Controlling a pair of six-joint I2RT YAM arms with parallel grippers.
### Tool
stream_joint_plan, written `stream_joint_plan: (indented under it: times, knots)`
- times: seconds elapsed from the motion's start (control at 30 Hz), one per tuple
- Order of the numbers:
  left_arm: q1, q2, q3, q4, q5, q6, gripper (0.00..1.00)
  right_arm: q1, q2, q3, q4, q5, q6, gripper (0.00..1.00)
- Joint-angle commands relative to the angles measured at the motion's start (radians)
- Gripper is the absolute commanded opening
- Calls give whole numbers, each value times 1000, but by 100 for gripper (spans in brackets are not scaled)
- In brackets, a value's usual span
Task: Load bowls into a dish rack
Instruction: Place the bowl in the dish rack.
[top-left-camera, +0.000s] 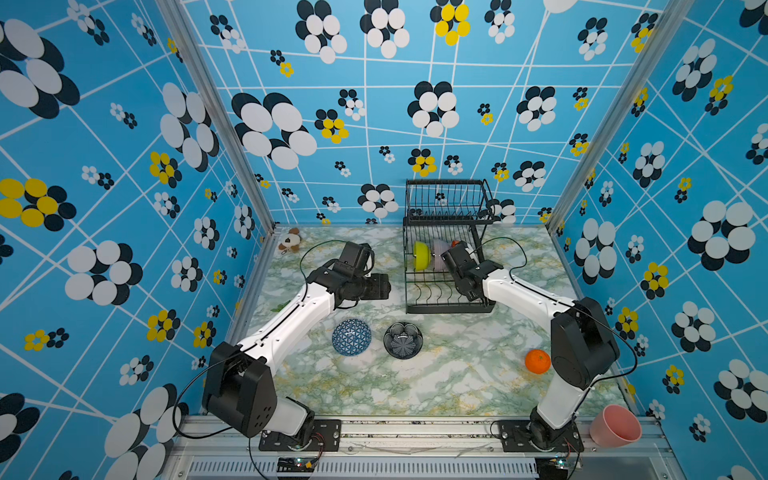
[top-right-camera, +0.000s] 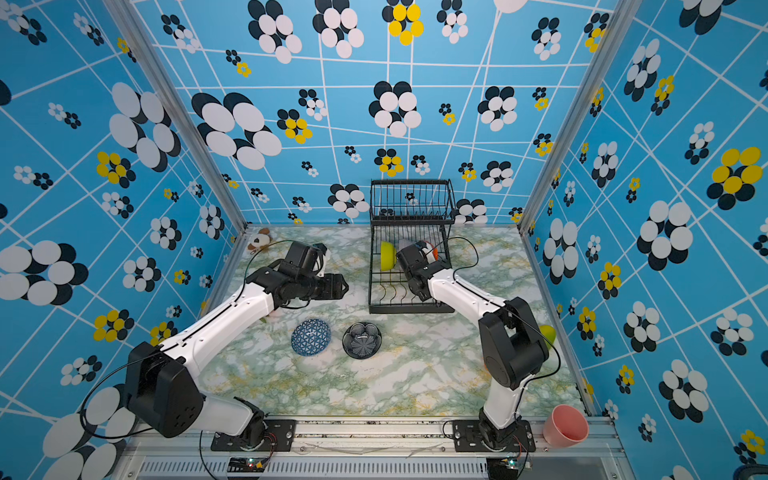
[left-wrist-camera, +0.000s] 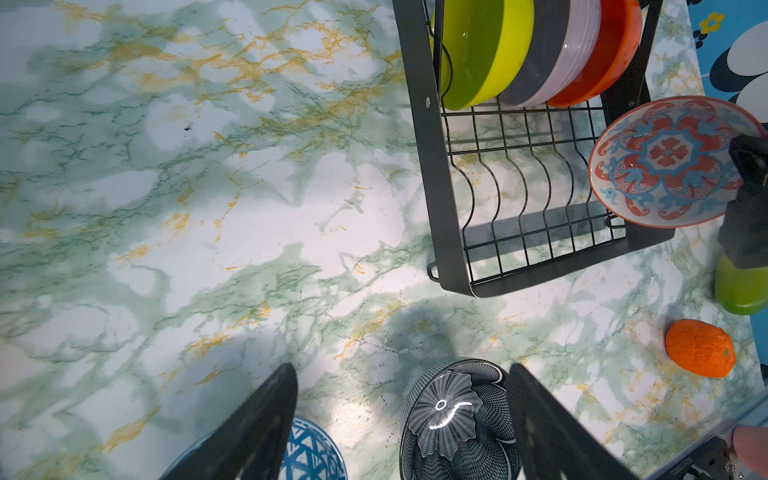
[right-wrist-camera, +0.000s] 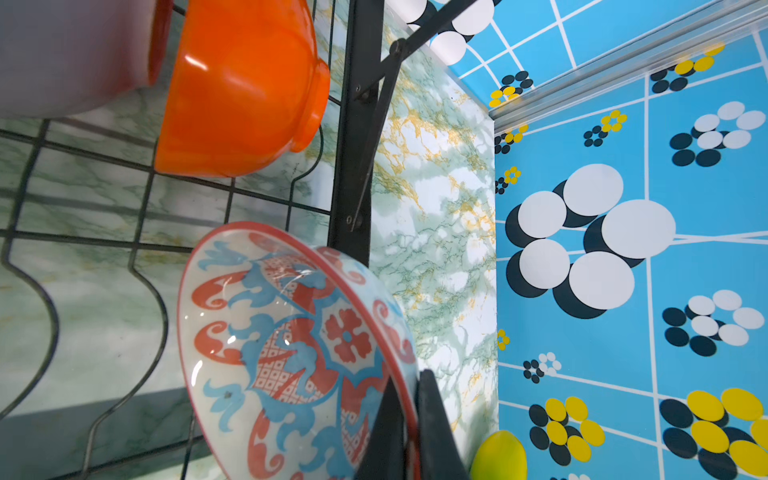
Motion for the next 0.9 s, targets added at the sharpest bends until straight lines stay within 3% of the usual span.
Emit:
stream_joint_plan:
  times: [0.0,0.87]
  knots:
    - [9,12,0,-18,-11,6,81,16,19,44,34,64,-19,0]
    - [10,5,2,-20,-16,8,81,69,120,82,75,222,-126,0]
